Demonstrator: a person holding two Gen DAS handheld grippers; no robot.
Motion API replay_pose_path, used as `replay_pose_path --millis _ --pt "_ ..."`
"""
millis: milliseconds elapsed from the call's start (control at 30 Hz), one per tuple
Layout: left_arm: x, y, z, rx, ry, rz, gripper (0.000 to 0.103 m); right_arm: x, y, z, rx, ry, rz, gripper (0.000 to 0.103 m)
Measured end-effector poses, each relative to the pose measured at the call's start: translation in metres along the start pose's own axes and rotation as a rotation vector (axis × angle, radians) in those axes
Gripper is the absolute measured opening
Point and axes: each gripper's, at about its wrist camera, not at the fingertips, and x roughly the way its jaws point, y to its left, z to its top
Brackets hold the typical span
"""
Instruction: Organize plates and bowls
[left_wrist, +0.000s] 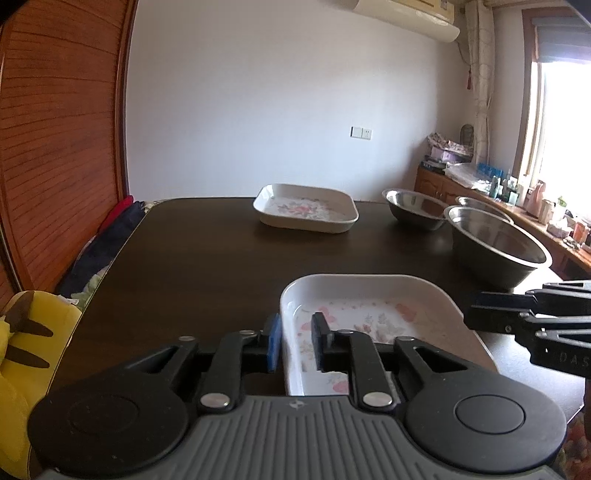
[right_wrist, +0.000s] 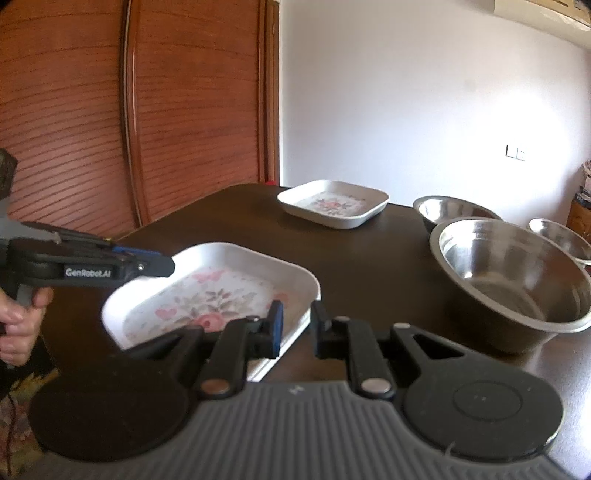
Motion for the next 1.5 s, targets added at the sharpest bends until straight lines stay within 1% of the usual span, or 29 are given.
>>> replay_pose_path --millis 33,67,100,167,267,367,500,600,667,767,833,867,900,967,1033,1067,1133,1200,1267,1333,1500 --pt "-0.002 -0.001 0.0 0.001 -0.008 0.001 0.044 -0.003 0.001 -0.002 0.003 -0.01 0.002 0.023" --pt "-0.006 -0.001 0.001 0.003 -0.019 0.002 0.05 -0.005 0.001 -0.003 0.002 -0.021 0.001 0.023" --pt "-0.007 -0.002 0.002 0.002 -0.027 0.003 0.053 -0.008 0.002 -0.005 -0.002 -0.035 -0.002 0.023" --pt "-0.012 -0.003 0.003 -0.005 -0.04 -0.005 0.055 -0.013 0.002 -0.008 -0.005 -0.056 -0.014 0.023" --pt "-0.017 -0.008 0.003 0.001 -0.055 -0.008 0.065 -0.018 -0.001 -0.013 0.007 -0.071 -0.02 0.023" --pt "-0.021 -0.012 0.003 0.013 -0.061 -0.012 0.067 -0.024 -0.004 -0.016 0.017 -0.085 -0.021 0.023" --pt "-0.026 -0.017 0.001 0.026 -0.072 0.0 0.073 -0.032 -0.009 -0.019 0.035 -0.097 -0.016 0.023" --pt "-0.029 -0.021 0.0 0.033 -0.082 0.0 0.075 -0.037 -0.01 -0.019 0.042 -0.11 -0.014 0.023" --pt "-0.031 -0.022 0.001 0.037 -0.087 -0.004 0.078 -0.039 -0.01 -0.017 0.041 -0.118 -0.014 0.025" --pt "-0.034 -0.026 0.006 0.052 -0.104 0.0 0.087 -0.044 -0.011 -0.013 0.04 -0.132 -0.019 0.035" --pt "-0.037 -0.028 0.01 0.069 -0.119 0.005 0.094 -0.046 -0.011 -0.007 0.037 -0.143 -0.019 0.049" --pt "-0.038 -0.028 0.013 0.075 -0.129 0.007 0.101 -0.047 -0.011 -0.005 0.033 -0.149 -0.022 0.052" --pt "-0.039 -0.028 0.016 0.079 -0.14 0.012 0.103 -0.047 -0.011 -0.002 0.026 -0.157 -0.026 0.057" --pt "-0.041 -0.027 0.022 0.077 -0.158 0.015 0.103 -0.048 -0.009 0.003 0.008 -0.17 -0.037 0.064" --pt "-0.042 -0.025 0.029 0.074 -0.168 0.014 0.103 -0.048 -0.008 0.009 -0.008 -0.186 -0.05 0.081" --pt "-0.041 -0.025 0.031 0.075 -0.173 0.017 0.103 -0.048 -0.008 0.012 -0.012 -0.194 -0.051 0.085" --pt "-0.04 -0.024 0.037 0.081 -0.18 0.027 0.103 -0.048 -0.009 0.016 -0.011 -0.208 -0.045 0.099" --pt "-0.038 -0.024 0.042 0.087 -0.183 0.027 0.103 -0.047 -0.009 0.02 -0.008 -0.219 -0.034 0.103" --pt "-0.034 -0.023 0.047 0.094 -0.183 0.032 0.103 -0.044 -0.009 0.023 -0.008 -0.222 -0.034 0.103" --pt "-0.03 -0.023 0.051 0.101 -0.178 0.039 0.103 -0.04 -0.01 0.027 -0.008 -0.221 -0.051 0.103" --pt "-0.017 -0.024 0.061 0.128 -0.177 0.051 0.103 -0.03 -0.016 0.035 -0.012 -0.193 -0.062 0.103"
